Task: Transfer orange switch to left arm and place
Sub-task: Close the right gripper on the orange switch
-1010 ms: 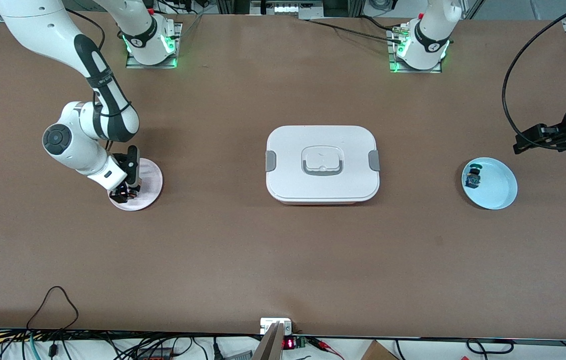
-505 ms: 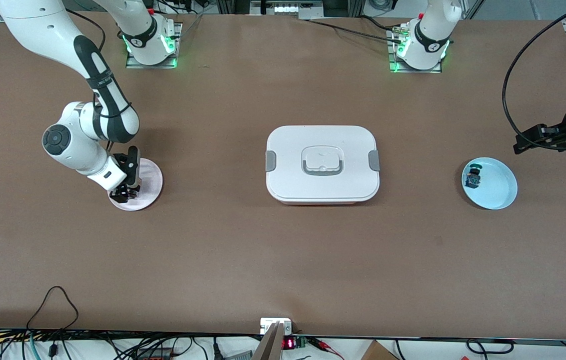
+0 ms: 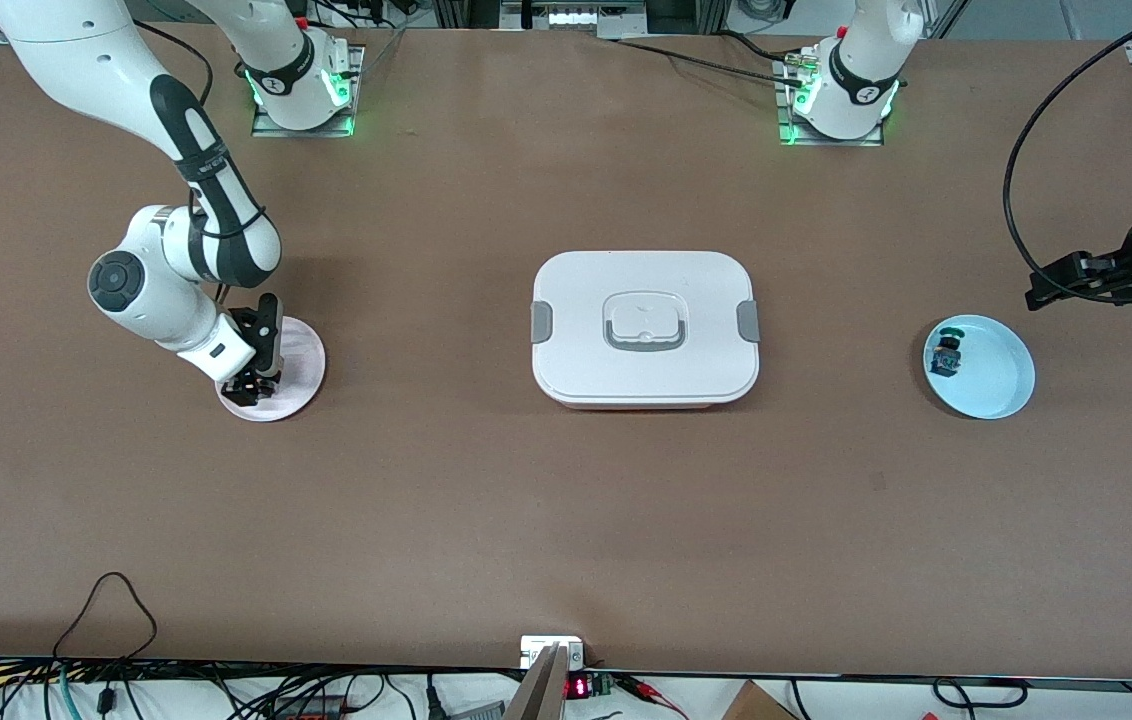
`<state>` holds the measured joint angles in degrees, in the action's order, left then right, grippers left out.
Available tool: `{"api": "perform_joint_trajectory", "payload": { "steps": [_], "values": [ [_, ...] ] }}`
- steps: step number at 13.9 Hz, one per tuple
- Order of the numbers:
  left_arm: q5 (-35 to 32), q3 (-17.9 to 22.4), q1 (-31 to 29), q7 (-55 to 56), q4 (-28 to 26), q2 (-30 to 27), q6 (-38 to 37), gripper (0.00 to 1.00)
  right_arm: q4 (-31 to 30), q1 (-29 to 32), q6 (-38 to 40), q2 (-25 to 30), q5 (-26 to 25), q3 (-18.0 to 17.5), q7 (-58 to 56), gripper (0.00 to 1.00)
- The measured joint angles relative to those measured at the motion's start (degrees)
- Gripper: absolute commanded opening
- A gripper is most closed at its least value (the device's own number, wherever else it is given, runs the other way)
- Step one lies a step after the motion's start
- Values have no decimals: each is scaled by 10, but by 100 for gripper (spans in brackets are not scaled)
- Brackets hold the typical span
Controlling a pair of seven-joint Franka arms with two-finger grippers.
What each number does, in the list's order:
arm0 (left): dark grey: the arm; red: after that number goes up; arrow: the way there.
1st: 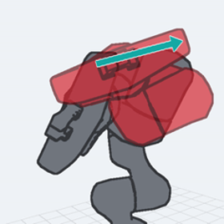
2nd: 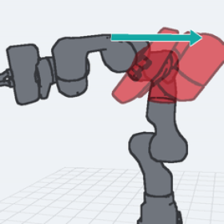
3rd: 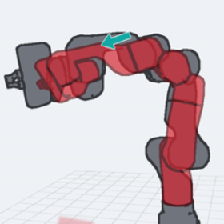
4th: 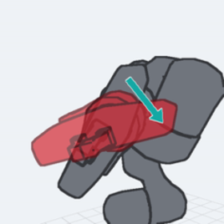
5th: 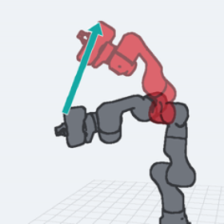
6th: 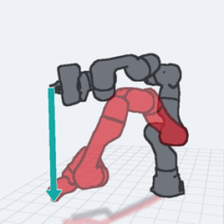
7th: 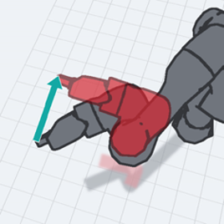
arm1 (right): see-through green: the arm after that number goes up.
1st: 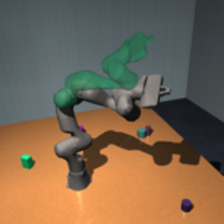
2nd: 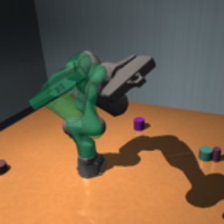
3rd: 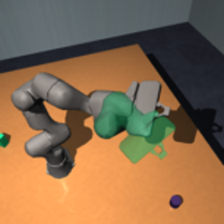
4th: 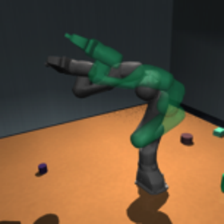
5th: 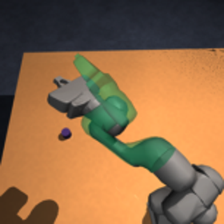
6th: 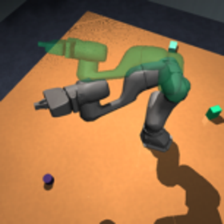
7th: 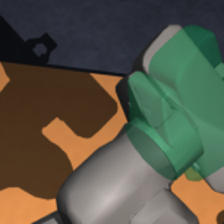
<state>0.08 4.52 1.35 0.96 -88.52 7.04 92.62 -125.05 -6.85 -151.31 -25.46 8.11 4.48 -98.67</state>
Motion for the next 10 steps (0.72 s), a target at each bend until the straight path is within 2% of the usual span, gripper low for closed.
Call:
{"api": "perform_joint_trajectory", "payload": {
  "steps": [3,4,5,8,10],
  "values": [
    [0,0,0,0,0,0,0,100,0,0,-2,-1,8,0,0,25],
    [0,0,0,0,0,0,0,100,0,0,-2,-1,15,0,0,12],
    [0,0,0,0,0,0,0,100,0,0,-2,-1,20,0,0,5],
    [0,0,-1,0,0,0,0,100,9,0,11,3,22,-2,0,1],
    [0,0,-3,0,0,0,0,100,27,0,58,14,22,-2,0,1]
  ]
}}
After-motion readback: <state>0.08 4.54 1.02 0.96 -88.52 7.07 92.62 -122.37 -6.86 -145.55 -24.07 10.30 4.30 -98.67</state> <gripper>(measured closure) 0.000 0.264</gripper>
